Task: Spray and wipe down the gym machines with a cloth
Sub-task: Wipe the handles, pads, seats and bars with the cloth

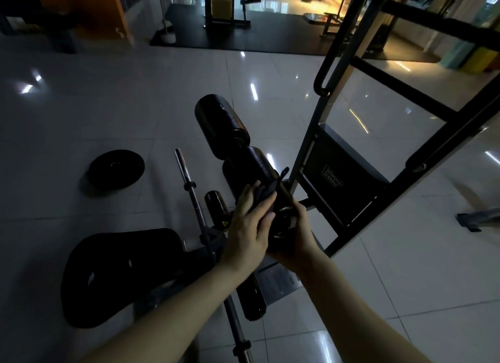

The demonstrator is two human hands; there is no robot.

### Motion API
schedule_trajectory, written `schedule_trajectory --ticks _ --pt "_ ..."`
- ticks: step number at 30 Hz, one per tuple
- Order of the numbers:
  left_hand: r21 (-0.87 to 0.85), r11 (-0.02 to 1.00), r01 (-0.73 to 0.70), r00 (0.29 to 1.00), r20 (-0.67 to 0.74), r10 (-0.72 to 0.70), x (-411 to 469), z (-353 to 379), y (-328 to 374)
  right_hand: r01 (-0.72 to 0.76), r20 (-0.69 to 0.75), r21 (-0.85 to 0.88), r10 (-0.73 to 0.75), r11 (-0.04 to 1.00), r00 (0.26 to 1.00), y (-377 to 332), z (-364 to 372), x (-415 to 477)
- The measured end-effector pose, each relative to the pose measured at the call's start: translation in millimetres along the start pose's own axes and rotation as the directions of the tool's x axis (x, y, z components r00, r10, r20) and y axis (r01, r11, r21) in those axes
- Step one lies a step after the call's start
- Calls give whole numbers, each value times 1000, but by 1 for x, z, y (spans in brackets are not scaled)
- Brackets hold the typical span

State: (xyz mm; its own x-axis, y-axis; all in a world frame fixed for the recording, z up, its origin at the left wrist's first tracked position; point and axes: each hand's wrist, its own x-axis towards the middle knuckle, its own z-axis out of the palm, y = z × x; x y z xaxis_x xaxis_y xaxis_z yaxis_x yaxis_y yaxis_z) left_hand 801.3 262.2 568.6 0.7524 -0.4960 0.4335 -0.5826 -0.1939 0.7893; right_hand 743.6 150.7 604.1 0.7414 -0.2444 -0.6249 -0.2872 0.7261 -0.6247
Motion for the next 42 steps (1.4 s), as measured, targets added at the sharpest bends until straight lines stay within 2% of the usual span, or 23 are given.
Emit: schedule_trajectory --ticks 2,5,9,14,16,21,24,31,34,36,39,42 --pt "2 1000 20 1000 -15 -20 23 -3 -13 11 -20 -3 -11 1000 1000 -2 0 -2" --pt "-10 979 204 975 -91 -204 75 -12 -38 14 -106 -97 -25 995 994 -1 -2 0" --pt "-152 856 494 846 -145 -514 118 -23 -59 -53 -105 -275 25 960 994 -4 -13 4" --pt "-379 692 615 709 -119 -695 94 -12 -27 -81 -107 -341 47 937 993 -5 -15 7" --pt "-403 668 626 699 -90 -709 70 -11 -11 -68 -106 -349 33 935 994 -6 -13 7" --pt "-337 716 611 767 30 -641 0 -10 20 -37 -106 -379 -4 925 994 -10 -17 9" --pt "-341 713 612 778 102 -619 -7 -8 24 -55 -116 -415 7 908 993 -9 -20 12" --pt "-269 695 667 719 -9 -695 70 -12 -10 -75 -126 -432 22 899 992 -7 -25 17" --pt "-287 637 716 662 -12 -750 99 -25 -20 -75 -135 -438 17 896 991 -7 -23 16" --pt "-317 608 728 647 24 -762 96 -27 -14 -80 -139 -437 20 896 990 -7 -23 14" --pt "-385 591 709 661 71 -747 68 -20 -6 -86 -131 -450 29 889 991 -6 -22 13" --pt "-411 548 729 633 97 -768 50 -20 4 -100 -136 -455 42 885 990 -6 -21 11"
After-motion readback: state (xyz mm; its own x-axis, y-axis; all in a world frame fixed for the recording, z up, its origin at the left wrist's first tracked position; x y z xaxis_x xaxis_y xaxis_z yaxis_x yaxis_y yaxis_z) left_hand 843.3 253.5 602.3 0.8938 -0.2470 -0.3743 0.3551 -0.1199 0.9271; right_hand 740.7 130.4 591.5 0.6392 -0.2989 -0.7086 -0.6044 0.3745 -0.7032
